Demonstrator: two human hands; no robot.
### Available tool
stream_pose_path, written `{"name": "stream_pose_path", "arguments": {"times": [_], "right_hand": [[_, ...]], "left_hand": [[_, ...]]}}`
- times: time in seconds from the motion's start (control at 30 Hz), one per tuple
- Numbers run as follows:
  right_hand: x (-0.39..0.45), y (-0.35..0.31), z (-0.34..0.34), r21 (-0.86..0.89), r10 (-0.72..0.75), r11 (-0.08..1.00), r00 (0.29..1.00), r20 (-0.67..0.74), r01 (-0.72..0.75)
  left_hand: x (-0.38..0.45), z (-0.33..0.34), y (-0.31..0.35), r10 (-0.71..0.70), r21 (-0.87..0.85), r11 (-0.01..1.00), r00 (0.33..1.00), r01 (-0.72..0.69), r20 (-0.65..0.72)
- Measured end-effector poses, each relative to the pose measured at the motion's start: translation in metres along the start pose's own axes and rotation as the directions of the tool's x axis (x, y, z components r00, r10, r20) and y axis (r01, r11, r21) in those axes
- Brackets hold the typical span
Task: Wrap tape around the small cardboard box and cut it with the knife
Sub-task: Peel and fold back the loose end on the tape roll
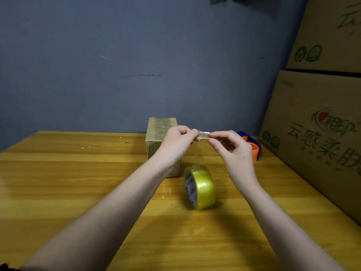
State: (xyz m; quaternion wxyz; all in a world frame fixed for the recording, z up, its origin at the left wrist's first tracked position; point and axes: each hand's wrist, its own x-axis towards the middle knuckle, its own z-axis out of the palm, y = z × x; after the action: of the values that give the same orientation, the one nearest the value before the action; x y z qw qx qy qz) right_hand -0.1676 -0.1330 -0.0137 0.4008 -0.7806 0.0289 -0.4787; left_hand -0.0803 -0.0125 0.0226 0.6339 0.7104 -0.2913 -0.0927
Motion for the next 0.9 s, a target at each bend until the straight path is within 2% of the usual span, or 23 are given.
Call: {"name": "stream_pose_path", "arguments": {"times": [0.5,0.8,0.9], "right_hand": [[0.000,0.002,0.000,-0.122,-0.085,0.989,0.996,-0.006,0.084],[-0.003,0.003,0.008,-0.178,-0.107,0.979,0.993,-0.042,0.098],[-0.004,0.003,0.011,-0.183,-0.101,0.979,0.994,-0.033,0.094]], "left_hand": [[-0.005,-0.001,0.003,0.013,0.013,1.000,1.000,-0.013,-0.026],[-0.007,-0.002,0.003,0.045,0.194,0.980,0.997,-0.033,-0.059],[-0.005,-0.002,0.000,0.129,0.373,0.924,0.987,-0.084,-0.097]]}}
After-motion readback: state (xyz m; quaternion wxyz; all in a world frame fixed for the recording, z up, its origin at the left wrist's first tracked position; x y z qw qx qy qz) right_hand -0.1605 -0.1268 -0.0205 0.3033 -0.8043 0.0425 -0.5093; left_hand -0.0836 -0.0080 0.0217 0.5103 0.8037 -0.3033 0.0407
